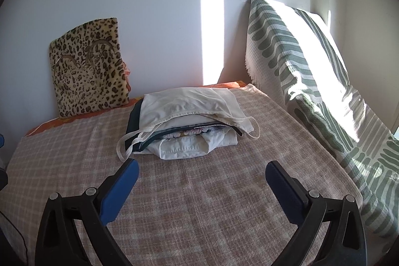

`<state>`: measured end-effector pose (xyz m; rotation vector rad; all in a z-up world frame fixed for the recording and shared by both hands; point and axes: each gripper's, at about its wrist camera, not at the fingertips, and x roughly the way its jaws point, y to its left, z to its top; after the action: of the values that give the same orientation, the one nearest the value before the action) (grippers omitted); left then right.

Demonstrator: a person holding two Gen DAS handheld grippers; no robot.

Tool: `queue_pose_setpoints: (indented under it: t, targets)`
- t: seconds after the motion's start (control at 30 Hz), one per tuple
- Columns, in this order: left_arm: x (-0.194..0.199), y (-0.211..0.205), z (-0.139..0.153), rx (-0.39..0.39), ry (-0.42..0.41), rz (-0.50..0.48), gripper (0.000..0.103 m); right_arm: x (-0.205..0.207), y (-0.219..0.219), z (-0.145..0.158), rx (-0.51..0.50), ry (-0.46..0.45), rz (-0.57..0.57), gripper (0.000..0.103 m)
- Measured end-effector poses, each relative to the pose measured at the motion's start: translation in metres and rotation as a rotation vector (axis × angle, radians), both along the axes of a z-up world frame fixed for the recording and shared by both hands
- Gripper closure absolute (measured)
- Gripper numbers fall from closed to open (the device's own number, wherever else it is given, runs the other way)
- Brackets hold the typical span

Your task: Fold small clothes

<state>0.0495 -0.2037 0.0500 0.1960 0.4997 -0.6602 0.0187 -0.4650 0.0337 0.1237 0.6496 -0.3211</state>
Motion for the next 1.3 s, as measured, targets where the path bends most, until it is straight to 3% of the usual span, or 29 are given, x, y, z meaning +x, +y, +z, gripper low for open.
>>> queue_pose_setpoints:
  t: [0.4, 1.3]
  targets:
    - [-0.003, 0.001, -0.02, 0.029, 0.061, 0.034, 0.001, -0.009, 0.01, -0.01, -0.053, -0.034, -0.025, 0.0]
    - [0.0, 0.005, -0.024, 0.047, 0.054, 0.071, 0.001, -0.006, 0.017, -0.014, -0.056, -0.033, -0.014, 0.0]
